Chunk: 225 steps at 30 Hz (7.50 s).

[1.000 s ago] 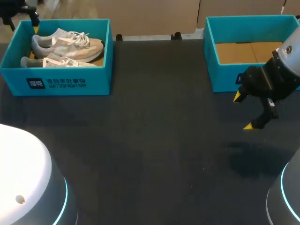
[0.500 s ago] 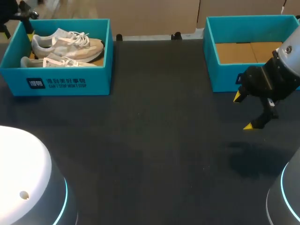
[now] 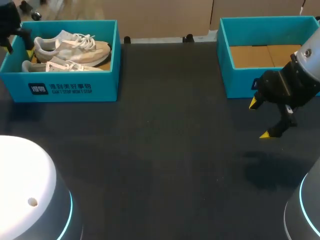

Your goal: Take the shoe out of the shoebox, open the shoe tongue, remove and reinsert the insole, then place the shoe into the shoebox

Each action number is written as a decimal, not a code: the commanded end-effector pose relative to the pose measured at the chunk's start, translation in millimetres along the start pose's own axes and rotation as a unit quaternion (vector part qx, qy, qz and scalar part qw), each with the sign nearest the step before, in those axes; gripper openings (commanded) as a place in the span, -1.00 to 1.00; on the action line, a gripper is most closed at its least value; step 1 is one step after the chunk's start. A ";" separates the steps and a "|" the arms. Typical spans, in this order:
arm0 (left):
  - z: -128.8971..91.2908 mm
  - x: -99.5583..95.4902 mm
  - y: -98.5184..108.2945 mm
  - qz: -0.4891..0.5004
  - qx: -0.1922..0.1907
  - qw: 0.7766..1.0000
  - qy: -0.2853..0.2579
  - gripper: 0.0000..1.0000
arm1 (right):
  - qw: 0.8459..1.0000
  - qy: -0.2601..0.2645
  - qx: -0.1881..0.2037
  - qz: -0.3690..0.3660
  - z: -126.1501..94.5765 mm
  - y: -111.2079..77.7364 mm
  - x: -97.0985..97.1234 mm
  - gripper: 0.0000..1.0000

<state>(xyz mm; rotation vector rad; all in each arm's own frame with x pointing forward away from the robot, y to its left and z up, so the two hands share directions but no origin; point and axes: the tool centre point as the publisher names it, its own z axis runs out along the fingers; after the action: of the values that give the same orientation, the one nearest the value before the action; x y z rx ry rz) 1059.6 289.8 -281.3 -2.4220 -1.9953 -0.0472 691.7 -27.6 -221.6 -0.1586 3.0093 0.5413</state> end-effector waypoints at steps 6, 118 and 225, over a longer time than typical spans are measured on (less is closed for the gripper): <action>21.3 -0.2 -5.6 -0.006 -0.029 1.000 0.005 0.31 | 1.000 0.001 0.001 0.000 1.5 0.2 -0.8 1.00; -86.0 39.1 21.1 0.012 0.040 0.999 0.008 -1.00 | 1.000 0.001 0.001 0.000 1.5 0.2 -0.8 1.00; -100.1 -381.1 -262.6 -0.068 0.050 0.994 0.068 -1.00 | 1.000 0.001 0.001 0.000 1.5 0.2 -0.8 1.00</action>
<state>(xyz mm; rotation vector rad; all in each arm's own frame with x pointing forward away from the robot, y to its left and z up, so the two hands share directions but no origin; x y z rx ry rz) 730.8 -30.6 -193.0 -2.1623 -2.0439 -0.0965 691.7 -27.6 -221.6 -0.1587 3.0094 0.5413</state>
